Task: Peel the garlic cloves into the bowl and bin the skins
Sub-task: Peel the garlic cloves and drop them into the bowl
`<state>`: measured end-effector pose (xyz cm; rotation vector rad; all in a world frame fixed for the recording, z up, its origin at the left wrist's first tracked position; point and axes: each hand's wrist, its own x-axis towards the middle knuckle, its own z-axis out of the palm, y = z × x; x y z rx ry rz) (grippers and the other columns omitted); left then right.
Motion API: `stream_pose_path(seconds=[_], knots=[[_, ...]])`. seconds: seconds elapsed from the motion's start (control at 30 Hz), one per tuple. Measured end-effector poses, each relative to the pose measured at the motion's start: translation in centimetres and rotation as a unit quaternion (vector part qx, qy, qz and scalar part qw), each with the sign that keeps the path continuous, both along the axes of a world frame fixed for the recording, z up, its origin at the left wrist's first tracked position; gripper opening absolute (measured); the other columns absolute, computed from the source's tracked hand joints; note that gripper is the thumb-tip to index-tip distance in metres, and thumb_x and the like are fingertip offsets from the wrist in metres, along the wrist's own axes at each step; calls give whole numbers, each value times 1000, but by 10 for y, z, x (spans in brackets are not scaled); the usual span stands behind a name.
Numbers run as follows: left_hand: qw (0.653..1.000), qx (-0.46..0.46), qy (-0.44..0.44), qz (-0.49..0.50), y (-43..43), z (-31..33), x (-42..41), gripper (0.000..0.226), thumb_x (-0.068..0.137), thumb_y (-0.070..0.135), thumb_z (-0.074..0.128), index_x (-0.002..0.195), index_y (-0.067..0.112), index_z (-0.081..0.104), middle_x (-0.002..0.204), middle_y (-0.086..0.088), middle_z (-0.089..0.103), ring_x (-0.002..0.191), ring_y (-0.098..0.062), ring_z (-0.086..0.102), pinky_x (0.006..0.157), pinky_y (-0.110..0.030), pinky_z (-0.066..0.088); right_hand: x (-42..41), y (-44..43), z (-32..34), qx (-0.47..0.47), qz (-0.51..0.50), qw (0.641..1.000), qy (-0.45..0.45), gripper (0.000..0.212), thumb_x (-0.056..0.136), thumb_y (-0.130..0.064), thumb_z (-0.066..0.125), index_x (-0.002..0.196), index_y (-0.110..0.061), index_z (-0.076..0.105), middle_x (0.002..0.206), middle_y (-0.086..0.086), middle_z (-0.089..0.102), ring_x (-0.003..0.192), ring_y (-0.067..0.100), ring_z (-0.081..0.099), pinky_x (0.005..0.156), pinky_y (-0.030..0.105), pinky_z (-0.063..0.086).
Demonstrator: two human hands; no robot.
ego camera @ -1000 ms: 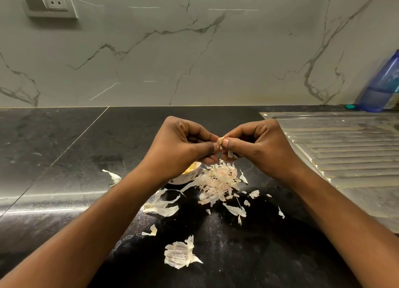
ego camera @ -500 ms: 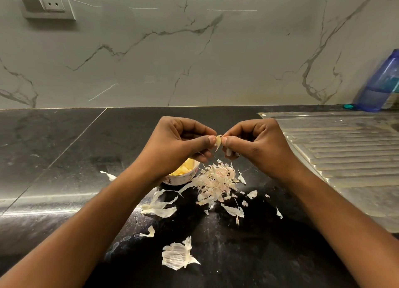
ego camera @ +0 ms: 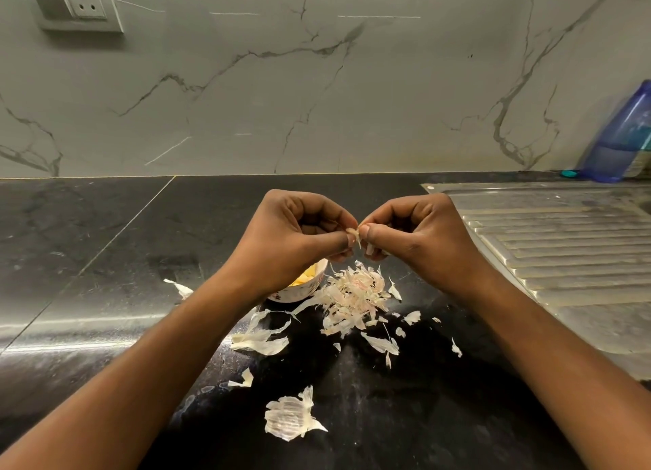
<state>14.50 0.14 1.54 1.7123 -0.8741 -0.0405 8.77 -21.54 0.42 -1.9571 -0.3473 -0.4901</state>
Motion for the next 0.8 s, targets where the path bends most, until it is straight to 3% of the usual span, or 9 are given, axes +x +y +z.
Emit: stream_pose_path(seconds=[0.57,0.67,0.8], knots=[[998,-48,35,28,2,3,1,18,85,0,80,103,4,78,92,-10,81,86,-25,80,81,-30,65,1,-5,2,32,-34,999,-3,4,93,-6,78,93,-4,81,78,9,78,71,26,76,67,27,62],[998,-50,31,32,2,3,0,18,84,-1,81,101,4,79,93,-9,81,87,-24,80,83,-31,65,0,-6,2,60,-10,998,11,11,92,-1,78,103,-3,80,88,10,81,82,29,79,75,33,66],[997,-55,26,38,3,4,1,18,82,-2,82,100,4,79,92,-8,81,86,-24,80,81,-29,64,0,-7,4,88,25,995,46,22,97,10,61,107,0,79,95,16,81,90,35,79,82,44,66]])
